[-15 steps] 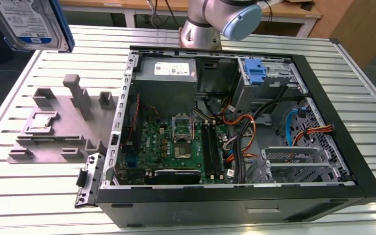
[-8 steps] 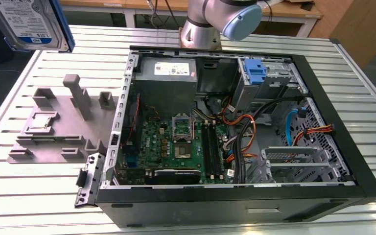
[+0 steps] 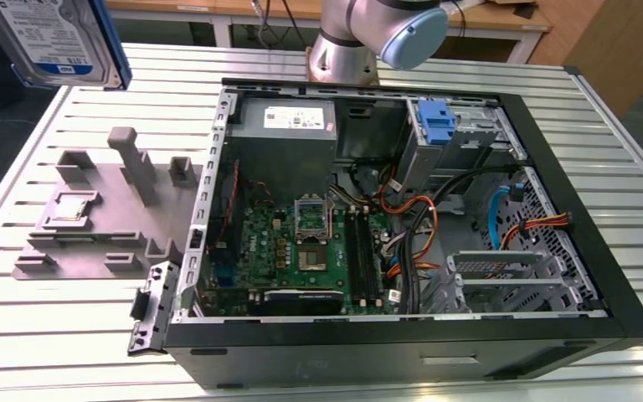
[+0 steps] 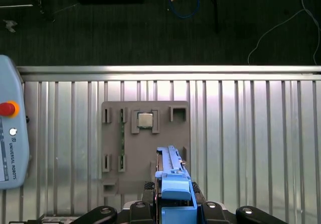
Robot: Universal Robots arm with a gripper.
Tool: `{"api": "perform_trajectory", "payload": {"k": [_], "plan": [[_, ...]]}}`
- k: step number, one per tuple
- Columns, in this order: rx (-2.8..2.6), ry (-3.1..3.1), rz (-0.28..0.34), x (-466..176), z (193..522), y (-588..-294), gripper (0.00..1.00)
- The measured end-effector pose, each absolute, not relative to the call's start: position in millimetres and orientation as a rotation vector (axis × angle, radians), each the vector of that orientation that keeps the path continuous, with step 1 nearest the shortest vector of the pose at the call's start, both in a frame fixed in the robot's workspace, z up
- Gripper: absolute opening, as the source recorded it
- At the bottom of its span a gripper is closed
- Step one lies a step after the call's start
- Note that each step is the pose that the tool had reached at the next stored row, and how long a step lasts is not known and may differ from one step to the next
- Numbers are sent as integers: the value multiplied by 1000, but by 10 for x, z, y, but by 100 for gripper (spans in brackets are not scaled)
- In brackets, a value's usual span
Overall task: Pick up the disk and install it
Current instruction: 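Pick up the disk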
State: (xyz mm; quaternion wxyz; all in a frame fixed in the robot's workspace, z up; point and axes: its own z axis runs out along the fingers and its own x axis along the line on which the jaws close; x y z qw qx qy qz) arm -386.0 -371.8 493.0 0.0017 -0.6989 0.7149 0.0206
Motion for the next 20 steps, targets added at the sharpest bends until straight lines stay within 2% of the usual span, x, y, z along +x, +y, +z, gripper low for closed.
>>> {"api": "perform_trajectory", "payload": {"k": [20], "plan": [[-2193,2244,65,-3736,4930,-3718,37]]}}
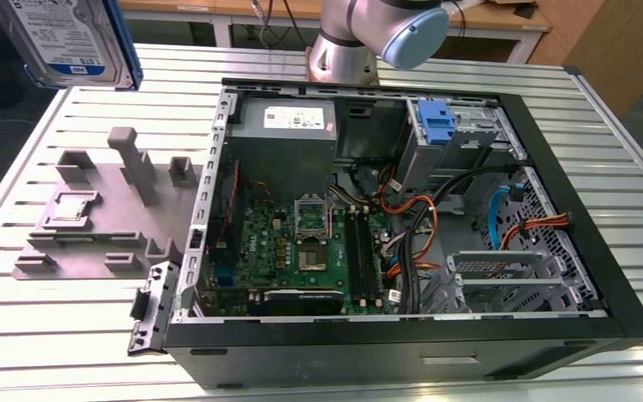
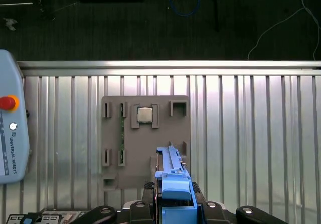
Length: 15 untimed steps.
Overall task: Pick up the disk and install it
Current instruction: 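Pick up the disk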
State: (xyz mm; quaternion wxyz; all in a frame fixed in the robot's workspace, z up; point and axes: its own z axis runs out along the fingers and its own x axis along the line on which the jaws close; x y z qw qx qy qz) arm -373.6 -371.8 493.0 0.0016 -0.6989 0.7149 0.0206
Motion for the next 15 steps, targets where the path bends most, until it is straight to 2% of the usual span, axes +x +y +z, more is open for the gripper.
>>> {"api": "perform_trajectory", "payload": {"k": [15], "plan": [[-2193,2244,65,-3702,4930,-3718,37]]}}
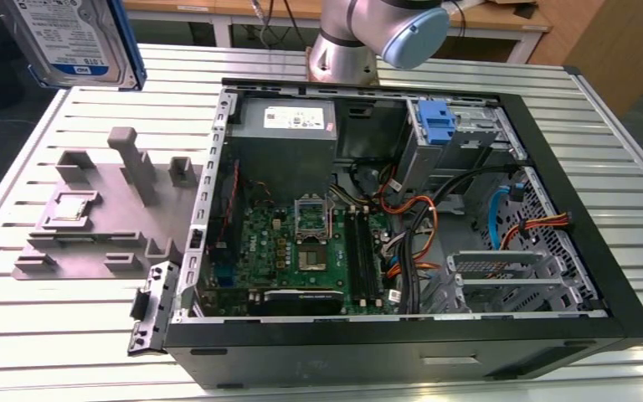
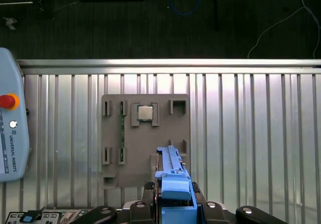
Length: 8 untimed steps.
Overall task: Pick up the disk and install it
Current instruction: 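Pick up the disk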
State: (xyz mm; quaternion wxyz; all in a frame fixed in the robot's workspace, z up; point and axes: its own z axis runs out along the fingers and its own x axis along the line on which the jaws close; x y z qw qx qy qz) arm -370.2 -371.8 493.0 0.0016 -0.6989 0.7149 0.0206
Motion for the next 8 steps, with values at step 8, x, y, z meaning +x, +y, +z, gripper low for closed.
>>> {"api": "perform_trajectory", "payload": {"k": [8], "plan": [[-2193,2244,65,-3659,4930,-3718,37]]}}
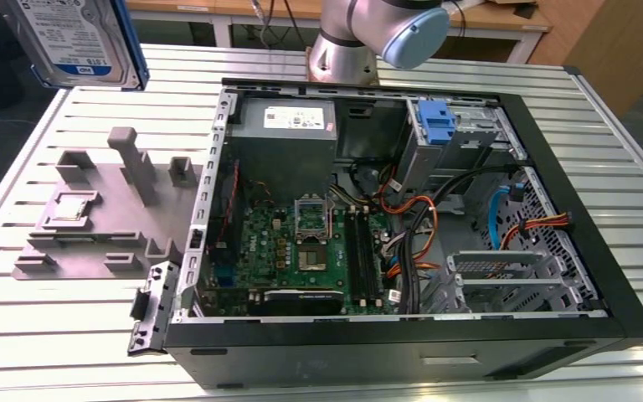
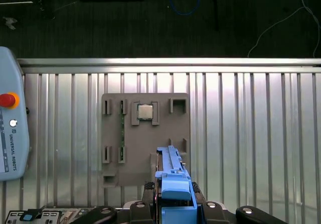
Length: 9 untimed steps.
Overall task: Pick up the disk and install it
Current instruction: 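Pick up the disk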
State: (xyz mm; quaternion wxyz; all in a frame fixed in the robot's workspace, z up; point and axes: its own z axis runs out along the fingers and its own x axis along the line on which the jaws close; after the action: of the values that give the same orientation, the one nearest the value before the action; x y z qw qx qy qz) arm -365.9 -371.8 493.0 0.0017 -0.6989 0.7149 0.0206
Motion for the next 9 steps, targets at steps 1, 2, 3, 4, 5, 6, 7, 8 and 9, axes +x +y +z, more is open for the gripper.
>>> {"api": "perform_trajectory", "payload": {"k": [1,2,3,4,5,6,7,8,9], "plan": [[-2193,2244,65,-3643,4930,-3718,37],[-2193,2244,65,-3629,4930,-3718,37],[-2193,2244,65,-3618,4930,-3718,37],[-2193,2244,65,-3609,4930,-3718,37],[-2193,2244,65,-3601,4930,-3718,37],[-2193,2244,65,-3595,4930,-3718,37],[-2193,2244,65,-3591,4930,-3718,37],[-2193,2244,65,-3586,4930,-3718,37],[-2193,2244,65,-3579,4930,-3718,37]]}}
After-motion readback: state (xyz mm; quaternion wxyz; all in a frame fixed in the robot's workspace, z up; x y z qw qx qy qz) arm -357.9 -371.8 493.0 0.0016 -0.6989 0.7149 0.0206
